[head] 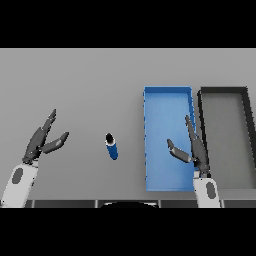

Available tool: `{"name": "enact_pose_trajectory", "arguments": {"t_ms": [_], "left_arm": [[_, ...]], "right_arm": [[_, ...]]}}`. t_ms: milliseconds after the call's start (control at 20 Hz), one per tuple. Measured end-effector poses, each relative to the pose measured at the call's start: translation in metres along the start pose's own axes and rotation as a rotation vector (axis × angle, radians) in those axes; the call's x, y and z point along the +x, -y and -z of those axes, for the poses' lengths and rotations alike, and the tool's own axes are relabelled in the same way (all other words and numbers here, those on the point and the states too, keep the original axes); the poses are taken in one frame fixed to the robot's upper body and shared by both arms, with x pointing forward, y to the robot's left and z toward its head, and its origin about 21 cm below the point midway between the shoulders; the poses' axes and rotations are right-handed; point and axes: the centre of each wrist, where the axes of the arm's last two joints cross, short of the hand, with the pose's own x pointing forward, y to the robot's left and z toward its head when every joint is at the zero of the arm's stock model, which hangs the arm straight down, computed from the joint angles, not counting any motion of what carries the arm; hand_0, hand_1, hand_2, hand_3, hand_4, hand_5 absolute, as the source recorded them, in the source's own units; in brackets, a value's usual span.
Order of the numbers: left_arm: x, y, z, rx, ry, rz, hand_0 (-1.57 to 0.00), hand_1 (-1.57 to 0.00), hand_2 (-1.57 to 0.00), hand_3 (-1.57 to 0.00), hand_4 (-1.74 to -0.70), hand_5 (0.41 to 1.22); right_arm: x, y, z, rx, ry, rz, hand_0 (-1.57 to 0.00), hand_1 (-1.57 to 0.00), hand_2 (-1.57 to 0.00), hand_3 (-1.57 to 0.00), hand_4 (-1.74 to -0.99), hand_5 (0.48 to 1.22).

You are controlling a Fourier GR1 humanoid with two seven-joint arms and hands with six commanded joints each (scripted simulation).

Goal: Pick up the blue pipe and place it into the blue bin.

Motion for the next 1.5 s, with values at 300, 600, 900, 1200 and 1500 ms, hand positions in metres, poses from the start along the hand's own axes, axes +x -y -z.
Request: {"name": "enact_pose_trajectory", "arguments": {"t_ms": [300, 600, 900, 1200, 1500], "left_arm": [[0.011, 0.014, -0.016, -0.243, 0.015, 0.006, 0.00, 0.00, 0.00, 0.00, -1.07, 0.522], [0.016, 0.063, -0.017, -0.424, -0.032, 0.016, 0.00, 0.00, 0.00, 0.00, -1.14, 0.455], [0.013, 0.105, -0.002, -0.478, 0.007, -0.011, 0.00, 0.00, 0.00, 0.00, -1.15, 0.459], [0.013, 0.143, 0.022, -0.468, 0.039, -0.064, 0.00, 0.00, 0.00, 0.00, -1.12, 0.456], [0.007, 0.162, 0.039, -0.473, 0.006, -0.021, 0.00, 0.00, 0.00, 0.00, -1.08, 0.428]], "right_arm": [[0.001, 0.001, 0.002, 0.009, -0.011, -0.012, 0.00, 0.00, 0.00, 0.00, -1.174, 0.616], [0.002, 0.004, 0.000, 0.011, -0.016, -0.004, 0.00, 0.00, 0.00, 0.00, -1.195, 0.617], [0.003, 0.000, 0.001, 0.009, -0.022, 0.015, 0.00, 0.00, 0.00, 0.00, -1.214, 0.624], [0.001, -0.002, -0.003, 0.004, -0.032, 0.007, 0.00, 0.00, 0.00, 0.00, -1.211, 0.634], [-0.001, 0.004, -0.002, 0.003, -0.025, -0.008, 0.00, 0.00, 0.00, 0.00, -1.207, 0.646]]}}
